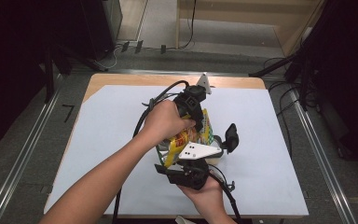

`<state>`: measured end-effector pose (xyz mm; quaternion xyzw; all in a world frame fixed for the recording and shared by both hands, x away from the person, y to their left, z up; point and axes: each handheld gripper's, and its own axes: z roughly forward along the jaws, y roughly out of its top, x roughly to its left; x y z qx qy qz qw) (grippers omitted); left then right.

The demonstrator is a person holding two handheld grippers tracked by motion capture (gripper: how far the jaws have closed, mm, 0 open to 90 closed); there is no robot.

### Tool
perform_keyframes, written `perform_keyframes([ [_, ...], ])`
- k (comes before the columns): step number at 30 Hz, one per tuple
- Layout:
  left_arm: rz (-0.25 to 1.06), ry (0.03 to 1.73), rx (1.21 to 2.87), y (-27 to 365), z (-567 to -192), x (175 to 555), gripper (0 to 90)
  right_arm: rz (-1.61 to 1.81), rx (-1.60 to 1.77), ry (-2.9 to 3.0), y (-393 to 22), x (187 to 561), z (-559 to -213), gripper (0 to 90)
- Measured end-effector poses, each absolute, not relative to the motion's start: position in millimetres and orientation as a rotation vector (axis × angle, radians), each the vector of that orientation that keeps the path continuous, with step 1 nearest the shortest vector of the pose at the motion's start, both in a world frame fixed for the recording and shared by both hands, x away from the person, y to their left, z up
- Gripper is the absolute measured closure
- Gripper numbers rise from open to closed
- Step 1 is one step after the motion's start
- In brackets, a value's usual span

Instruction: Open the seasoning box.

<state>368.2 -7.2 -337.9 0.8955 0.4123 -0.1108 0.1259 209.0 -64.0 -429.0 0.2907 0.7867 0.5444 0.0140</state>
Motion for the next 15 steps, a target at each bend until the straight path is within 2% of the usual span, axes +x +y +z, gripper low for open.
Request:
perform_keyframes([
  [15, -0.347, 1.171, 2.601, -2.3, -329.5, 373.0, 81.3, 1.781, 0.887, 2.408, -66.6, 209.7, -425.0, 64.7],
])
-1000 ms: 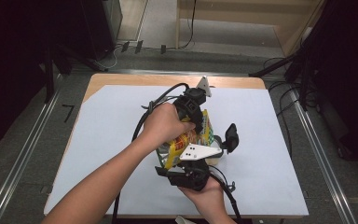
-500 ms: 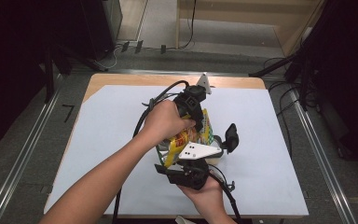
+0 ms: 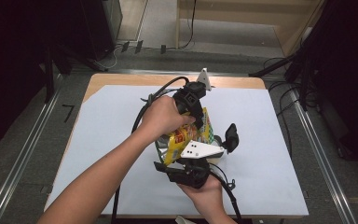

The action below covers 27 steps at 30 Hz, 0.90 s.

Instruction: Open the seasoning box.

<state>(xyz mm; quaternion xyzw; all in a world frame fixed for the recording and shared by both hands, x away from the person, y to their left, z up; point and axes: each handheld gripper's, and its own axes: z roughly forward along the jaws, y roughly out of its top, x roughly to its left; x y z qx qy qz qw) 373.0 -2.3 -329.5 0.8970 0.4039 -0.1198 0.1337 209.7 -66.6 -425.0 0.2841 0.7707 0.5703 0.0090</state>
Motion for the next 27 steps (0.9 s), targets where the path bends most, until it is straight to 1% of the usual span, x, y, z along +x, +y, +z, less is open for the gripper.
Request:
perform_keyframes([
  [5, -0.363, 1.17, 2.586, -1.0, -331.2, 369.9, 80.2, 1.833, 0.945, 2.38, -72.9, 213.9, -425.9, 64.8],
  [9, -0.331, 1.145, 2.622, -3.7, -332.7, 367.1, 83.0, 1.797, 0.953, 2.405, -71.1, 214.1, -428.7, 64.8],
  [17, -0.264, 1.119, 2.611, -0.8, -328.2, 364.3, 87.2, 1.709, 0.879, 2.399, -64.6, 208.9, -429.1, 64.4],
  [20, -0.262, 1.111, 2.61, 0.1, -326.7, 363.7, 87.6, 1.656, 0.85, 2.405, -60.4, 206.9, -429.1, 66.5],
  [27, -0.237, 1.119, 2.587, 4.2, -322.0, 366.1, 87.7, 1.675, 0.856, 2.386, -56.1, 210.7, -424.5, 66.9],
])
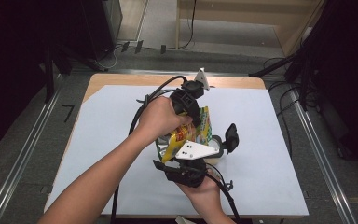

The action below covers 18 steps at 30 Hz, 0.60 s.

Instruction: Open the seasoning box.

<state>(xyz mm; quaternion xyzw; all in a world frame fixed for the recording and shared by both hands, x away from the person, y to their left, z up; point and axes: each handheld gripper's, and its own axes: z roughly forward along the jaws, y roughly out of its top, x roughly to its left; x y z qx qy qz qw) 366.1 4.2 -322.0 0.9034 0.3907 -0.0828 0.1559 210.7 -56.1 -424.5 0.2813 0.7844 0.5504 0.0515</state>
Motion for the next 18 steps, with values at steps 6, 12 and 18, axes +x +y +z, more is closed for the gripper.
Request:
perform_keyframes([
  [6, -0.228, 1.127, 2.581, 3.3, -320.3, 370.1, 87.3, 1.686, 0.861, 2.375, -53.3, 216.2, -424.5, 66.9],
  [12, -0.218, 1.112, 2.58, 1.3, -321.5, 370.2, 87.0, 1.685, 0.867, 2.376, -56.1, 217.6, -425.3, 67.0],
  [18, -0.237, 1.099, 2.553, 6.8, -326.0, 368.4, 87.1, 1.684, 0.852, 2.398, -55.5, 217.3, -430.2, 67.0],
])
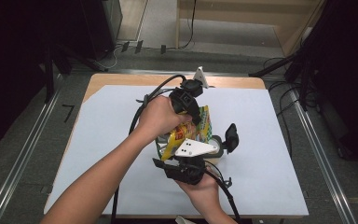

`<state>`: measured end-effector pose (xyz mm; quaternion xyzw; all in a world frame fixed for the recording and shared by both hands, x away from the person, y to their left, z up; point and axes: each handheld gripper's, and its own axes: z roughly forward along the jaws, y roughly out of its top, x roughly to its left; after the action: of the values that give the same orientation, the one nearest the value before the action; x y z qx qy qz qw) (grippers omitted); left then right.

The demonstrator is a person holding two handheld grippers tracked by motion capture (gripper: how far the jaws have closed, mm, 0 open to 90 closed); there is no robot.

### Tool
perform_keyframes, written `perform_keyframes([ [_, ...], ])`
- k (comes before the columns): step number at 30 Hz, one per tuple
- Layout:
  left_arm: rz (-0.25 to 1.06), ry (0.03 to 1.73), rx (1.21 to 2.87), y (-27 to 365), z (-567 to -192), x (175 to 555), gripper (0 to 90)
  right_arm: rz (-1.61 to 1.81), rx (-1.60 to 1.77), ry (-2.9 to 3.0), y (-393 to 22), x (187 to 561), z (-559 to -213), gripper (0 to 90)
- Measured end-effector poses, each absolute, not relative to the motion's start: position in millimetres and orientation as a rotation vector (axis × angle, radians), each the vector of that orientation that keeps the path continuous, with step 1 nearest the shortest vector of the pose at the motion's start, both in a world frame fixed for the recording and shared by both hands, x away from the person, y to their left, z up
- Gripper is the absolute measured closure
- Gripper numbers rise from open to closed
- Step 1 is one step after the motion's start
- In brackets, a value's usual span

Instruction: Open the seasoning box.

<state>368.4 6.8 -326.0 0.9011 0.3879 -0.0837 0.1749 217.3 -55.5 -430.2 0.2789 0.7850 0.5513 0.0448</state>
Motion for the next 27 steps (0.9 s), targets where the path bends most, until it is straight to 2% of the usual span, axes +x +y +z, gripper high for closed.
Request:
perform_keyframes([
  [27, -0.218, 1.077, 2.506, 12.1, -325.7, 367.6, 87.0, 1.65, 0.819, 2.425, -58.2, 220.6, -433.9, 67.0],
])
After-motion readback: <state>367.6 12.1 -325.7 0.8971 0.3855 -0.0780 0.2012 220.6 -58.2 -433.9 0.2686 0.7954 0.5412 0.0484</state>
